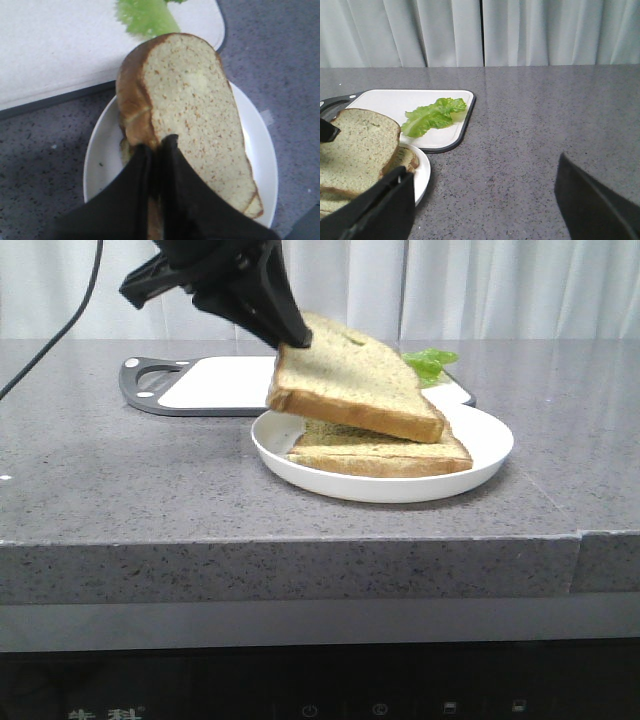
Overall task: Left arm grabs bread, right arm adds lettuce
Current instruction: 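Lift the top bread slice off the plate with the left gripper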
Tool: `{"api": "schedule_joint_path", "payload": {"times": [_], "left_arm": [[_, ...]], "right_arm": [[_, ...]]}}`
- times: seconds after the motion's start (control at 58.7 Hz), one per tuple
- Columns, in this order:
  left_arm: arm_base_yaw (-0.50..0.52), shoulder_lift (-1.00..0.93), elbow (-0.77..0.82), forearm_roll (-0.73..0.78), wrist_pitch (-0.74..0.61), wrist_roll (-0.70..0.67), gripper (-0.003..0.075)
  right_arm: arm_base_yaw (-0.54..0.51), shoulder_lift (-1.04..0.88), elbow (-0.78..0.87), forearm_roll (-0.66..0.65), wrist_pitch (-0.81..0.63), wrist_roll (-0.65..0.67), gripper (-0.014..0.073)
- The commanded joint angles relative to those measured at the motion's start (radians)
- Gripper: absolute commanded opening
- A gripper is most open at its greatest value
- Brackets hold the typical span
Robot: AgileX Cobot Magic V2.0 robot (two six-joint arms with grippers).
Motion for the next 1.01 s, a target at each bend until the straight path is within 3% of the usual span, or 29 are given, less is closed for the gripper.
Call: {"api": "schedule_joint_path", "payload": {"times": [0.0, 0.17, 0.477, 0.716, 0.988], "left_arm": [[-0.003, -0.100, -0.029, -0.063, -0.069, 0.040, -0.0020], [-0.001, -0.232, 0.014, 0.107, -0.129, 0.040, -0.0021], [-0.001, -0.603, 0.345, 0.352, -0.382, 0.032, -0.0021], [0.006, -0.912, 0.633, 0.386, -0.520, 0.030, -0.0021], [0.151, -1.130, 0.791, 0.386, -0.531, 0.006, -0.0021]], "right_arm": [[-0.006, 0.016, -0.033, -0.006, -0.080, -0.009, 0.0589], [-0.006, 0.020, -0.033, -0.006, -0.074, -0.009, 0.0589], [-0.006, 0.162, -0.045, -0.007, -0.081, -0.015, 0.0589], [-0.004, 0.477, -0.172, -0.007, -0.103, -0.070, 0.0589], [0.026, 0.853, -0.427, -0.007, -0.147, -0.168, 0.0589]]}}
